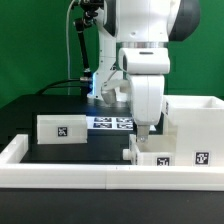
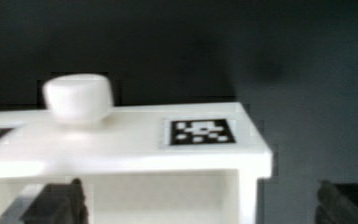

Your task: Assemble drawer

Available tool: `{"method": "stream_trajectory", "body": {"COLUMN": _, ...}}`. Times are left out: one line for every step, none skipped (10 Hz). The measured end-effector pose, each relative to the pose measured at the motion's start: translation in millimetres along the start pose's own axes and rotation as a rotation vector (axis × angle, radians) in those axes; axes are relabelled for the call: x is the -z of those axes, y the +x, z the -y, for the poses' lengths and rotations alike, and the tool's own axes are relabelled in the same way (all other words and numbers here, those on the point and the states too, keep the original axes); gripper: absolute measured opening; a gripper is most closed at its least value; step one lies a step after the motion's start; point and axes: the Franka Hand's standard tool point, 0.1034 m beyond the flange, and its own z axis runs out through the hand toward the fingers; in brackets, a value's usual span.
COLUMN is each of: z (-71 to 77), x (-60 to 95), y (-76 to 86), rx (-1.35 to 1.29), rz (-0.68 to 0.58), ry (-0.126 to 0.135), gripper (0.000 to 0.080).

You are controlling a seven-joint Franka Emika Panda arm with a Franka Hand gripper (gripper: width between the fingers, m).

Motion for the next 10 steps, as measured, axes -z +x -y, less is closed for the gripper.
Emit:
{"method": "stream_trajectory", "body": {"z": -7.4, "x": 7.8, "y": -1.6, "rx": 0.002, "rz": 0.003, "ry": -0.008, "gripper": 0.0649}}
{"method": "stream_trajectory", "body": {"z": -16.0, "x": 14.2, "y": -7.5, "rx": 0.022, "rz": 0.008, "ry": 0.005, "gripper": 0.0649}}
{"method": "stream_trajectory", "body": {"z": -27.4, "x": 15.4, "y": -17.2, "rx": 0.062, "rz": 0.011, "ry": 0.027, "gripper": 0.0649}}
{"method": "stream_trajectory", "body": {"z": -40.2, "x": 14.3, "y": -23.4, "rx": 0.077, "rz": 0.010, "ry": 0.032, "gripper": 0.0649}}
{"method": "stream_trajectory", "body": {"z": -44.5, "x": 13.0, "y": -24.0, "rx": 0.074, "rz": 0.009, "ry": 0.024, "gripper": 0.0649}}
{"method": "stream_trajectory", "body": {"z": -43.0, "x": 12.2, "y": -24.0, "rx": 0.074, "rz": 0.009, "ry": 0.027, "gripper": 0.0649}}
{"method": "stream_trajectory", "body": {"z": -42.8, "x": 12.0, "y": -26.5, "rx": 0.075, "rz": 0.008, "ry": 0.027, "gripper": 0.0649}}
{"method": "stream_trajectory", "body": {"z": -38.6, "x": 7.4, "y": -30.0, "rx": 0.110, "rz": -0.005, "ry": 0.037, "gripper": 0.0649}}
{"method": "stream_trajectory", "body": {"z": -30.2, "x": -3.4, "y": -40.9, "rx": 0.128, "rz": -0.048, "ry": 0.060, "gripper": 0.0649}}
{"method": "stream_trajectory", "body": {"z": -26.9, "x": -8.4, "y": -49.9, "rx": 0.129, "rz": -0.094, "ry": 0.076, "gripper": 0.0649}}
